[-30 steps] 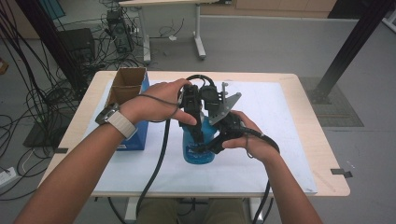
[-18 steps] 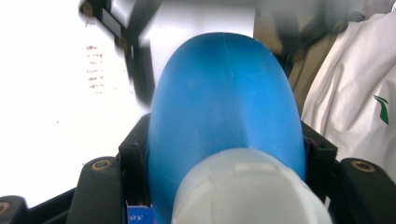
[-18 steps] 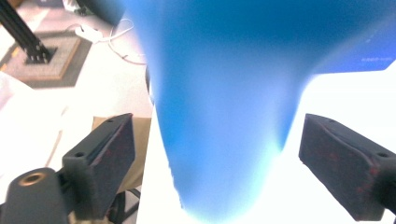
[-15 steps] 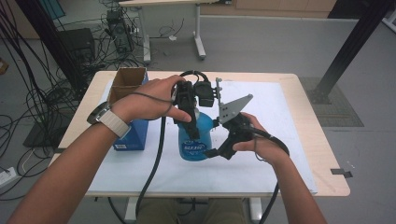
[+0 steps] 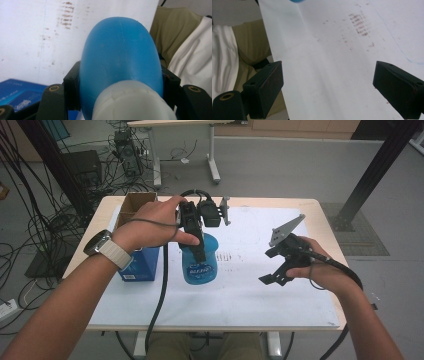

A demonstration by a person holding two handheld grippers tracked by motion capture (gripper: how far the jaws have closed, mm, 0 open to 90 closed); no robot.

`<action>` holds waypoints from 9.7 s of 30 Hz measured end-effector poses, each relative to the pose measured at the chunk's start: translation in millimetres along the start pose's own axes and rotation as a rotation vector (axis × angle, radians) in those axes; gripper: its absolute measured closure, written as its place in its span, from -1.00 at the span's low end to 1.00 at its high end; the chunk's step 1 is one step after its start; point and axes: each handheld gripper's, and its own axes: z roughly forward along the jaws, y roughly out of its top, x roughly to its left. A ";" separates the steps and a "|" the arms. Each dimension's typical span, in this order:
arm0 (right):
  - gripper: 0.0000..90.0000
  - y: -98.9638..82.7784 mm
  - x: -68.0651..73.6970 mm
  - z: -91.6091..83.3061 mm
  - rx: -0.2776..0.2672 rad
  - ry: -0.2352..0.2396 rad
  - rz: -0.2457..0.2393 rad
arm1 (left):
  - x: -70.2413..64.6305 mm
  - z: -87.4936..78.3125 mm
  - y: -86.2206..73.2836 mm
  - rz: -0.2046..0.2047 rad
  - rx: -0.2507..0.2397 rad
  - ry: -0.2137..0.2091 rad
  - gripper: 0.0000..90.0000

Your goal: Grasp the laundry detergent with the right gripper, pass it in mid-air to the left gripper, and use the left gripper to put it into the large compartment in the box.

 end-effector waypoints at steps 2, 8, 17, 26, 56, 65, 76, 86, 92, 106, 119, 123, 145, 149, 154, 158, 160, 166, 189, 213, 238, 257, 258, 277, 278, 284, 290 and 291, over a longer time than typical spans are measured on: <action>-0.76 -1.3 -2.8 -5.9 0.034 -0.034 -0.012 | 1.5 -1.8 -0.7 -0.030 0.006 0.013 -0.16; -0.81 -4.3 -8.8 -8.2 0.077 -0.075 -0.009 | 6.0 -6.9 -3.3 -0.134 -0.008 0.045 -0.16; -0.83 -11.9 -16.0 -2.9 0.091 -0.084 -0.002 | 13.1 -18.4 -5.7 -0.254 -0.001 0.078 -0.16; -0.81 -14.4 -19.0 -5.5 0.118 -0.088 -0.017 | 13.4 -32.8 -4.4 -0.332 -0.004 0.090 -0.16; -0.78 -23.2 -19.8 -14.3 0.128 -0.098 -0.040 | 29.6 -70.6 -17.8 -0.635 -0.035 0.143 -0.16; -0.78 -25.6 -20.6 -14.3 0.134 -0.099 -0.037 | 36.5 -83.2 -25.2 -0.722 -0.034 0.159 -0.16; -0.78 -20.8 -23.5 -10.5 0.138 -0.098 -0.045 | 47.2 -100.6 -37.9 -0.837 -0.042 0.184 -0.16; -0.78 -15.7 -24.5 -12.0 0.135 -0.103 -0.047 | 53.5 -116.4 -49.8 -0.895 -0.042 0.175 -0.16; -0.78 -15.3 -27.2 -11.5 0.132 -0.104 -0.044 | 58.1 -125.4 -55.9 -0.937 -0.040 0.180 -0.16; -0.78 -19.2 -35.2 -10.2 0.147 -0.109 -0.029 | 75.2 -133.3 -81.2 -1.036 -0.047 0.186 -0.16; -0.78 -19.1 -38.9 -6.1 0.145 -0.101 -0.022 | 86.7 -134.6 -103.0 -1.112 -0.060 0.202 -0.16; -0.78 -19.9 -40.6 -6.2 0.149 -0.099 -0.014 | 91.9 -131.7 -109.9 -1.133 -0.063 0.208 -0.16; -0.79 -23.7 -50.8 4.2 0.167 -0.086 0.010 | 119.3 -96.1 -133.5 -1.182 -0.043 0.229 -0.16; -0.79 -24.3 -51.6 6.7 0.173 -0.083 0.012 | 122.7 -87.7 -137.0 -1.185 -0.044 0.231 -0.16; -0.79 -24.4 -52.1 9.4 0.174 -0.081 0.017 | 125.3 -77.3 -139.5 -1.182 -0.046 0.240 -0.16; -0.79 -24.8 -52.3 12.7 0.174 -0.076 0.015 | 127.8 -68.2 -141.1 -1.181 -0.049 0.238 -0.16; -0.79 -25.6 -52.6 14.0 0.177 -0.077 0.018 | 129.0 -62.7 -141.8 -1.183 -0.049 0.236 -0.16; -0.79 -27.3 -53.8 15.5 0.177 -0.078 0.024 | 132.0 -47.9 -143.4 -1.179 -0.048 0.237 -0.16; -0.79 -35.1 -57.4 25.9 0.185 -0.067 0.052 | 139.8 9.4 -147.1 -1.152 -0.053 0.246 -0.16; -0.79 -42.9 -59.3 31.2 0.202 -0.066 0.075 | 143.6 49.6 -150.4 -1.136 -0.030 0.253 -0.16; -0.79 -47.1 -59.0 35.1 0.208 -0.060 0.087 | 145.5 81.1 -154.7 -1.133 -0.010 0.239 -0.16; -0.79 -49.1 -58.0 35.6 0.207 -0.058 0.092 | 146.1 84.3 -155.1 -1.123 -0.020 0.246 -0.17; -0.79 -48.8 -57.9 35.7 0.208 -0.058 0.091 | 146.1 84.3 -155.2 -1.123 -0.020 0.246 -0.17; -0.79 -48.3 -58.3 36.1 0.210 -0.058 0.090 | 146.9 84.0 -157.9 -1.124 -0.025 0.237 -0.17; -0.79 -48.2 -58.4 36.2 0.209 -0.058 0.089 | 146.8 84.0 -157.9 -1.121 -0.023 0.237 -0.17; -0.79 -48.3 -57.9 36.7 0.206 -0.055 0.089 | 146.6 84.2 -157.6 -1.120 -0.025 0.239 -0.17; -0.79 -49.7 -57.7 37.3 0.208 -0.054 0.090 | 146.2 84.4 -157.8 -1.120 -0.027 0.242 -0.17; -0.79 -49.9 -57.6 37.3 0.208 -0.055 0.092 | 146.1 84.4 -157.8 -1.121 -0.027 0.243 -0.17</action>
